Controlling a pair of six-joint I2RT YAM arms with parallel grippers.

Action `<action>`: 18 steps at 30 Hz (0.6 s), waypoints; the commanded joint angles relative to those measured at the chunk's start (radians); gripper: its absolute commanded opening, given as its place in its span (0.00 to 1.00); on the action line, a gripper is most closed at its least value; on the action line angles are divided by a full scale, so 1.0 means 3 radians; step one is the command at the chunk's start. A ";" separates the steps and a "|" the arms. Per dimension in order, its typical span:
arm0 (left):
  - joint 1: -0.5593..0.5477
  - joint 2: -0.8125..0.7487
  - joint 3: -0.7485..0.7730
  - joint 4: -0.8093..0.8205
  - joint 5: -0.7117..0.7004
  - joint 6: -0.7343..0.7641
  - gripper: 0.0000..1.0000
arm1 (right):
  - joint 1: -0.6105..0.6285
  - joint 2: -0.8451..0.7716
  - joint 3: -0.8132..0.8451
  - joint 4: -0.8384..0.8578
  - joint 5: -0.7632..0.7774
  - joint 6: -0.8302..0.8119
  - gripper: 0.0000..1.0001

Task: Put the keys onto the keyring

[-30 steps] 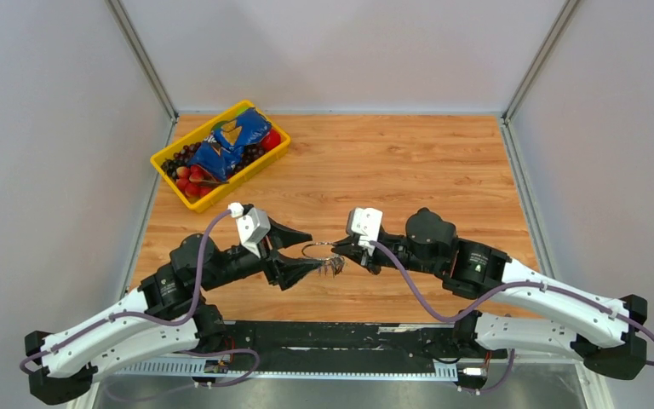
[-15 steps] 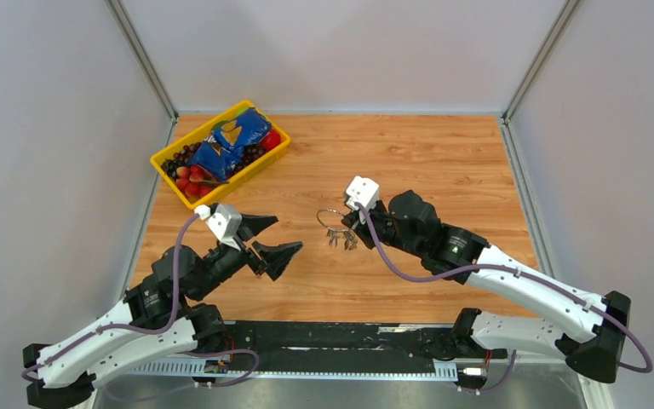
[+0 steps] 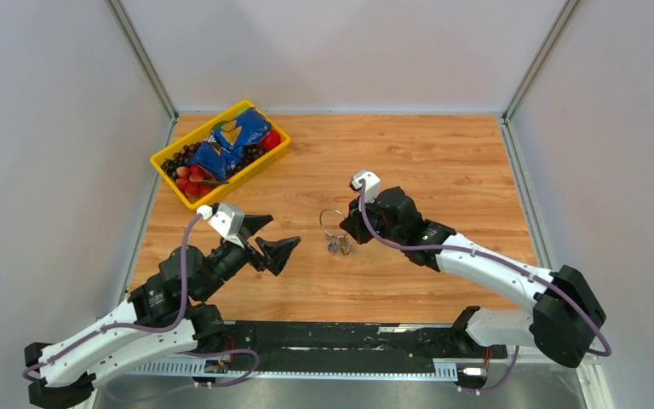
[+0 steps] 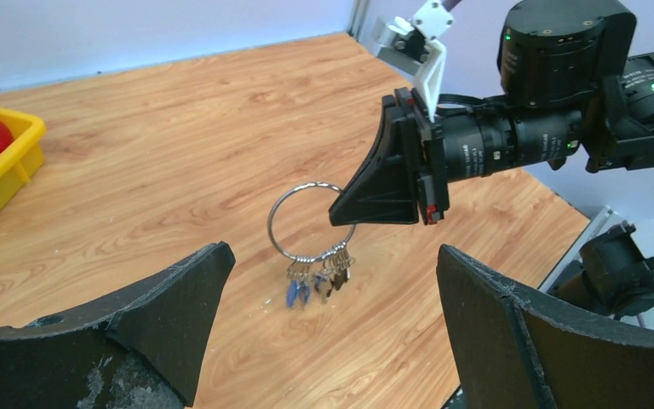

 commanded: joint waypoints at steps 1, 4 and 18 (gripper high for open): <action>0.0016 0.0129 -0.0036 0.0127 0.0007 0.0047 1.00 | -0.0098 0.0246 -0.0114 0.0656 -0.0288 0.0593 0.00; 0.0016 0.0225 -0.0034 0.0163 0.0060 0.0053 1.00 | -0.0238 0.0448 -0.0242 0.0825 -0.0403 0.0786 0.00; 0.0013 0.0343 -0.0038 0.0191 0.0050 0.0014 1.00 | -0.0774 0.0687 -0.0646 0.1126 -0.0037 0.1092 0.40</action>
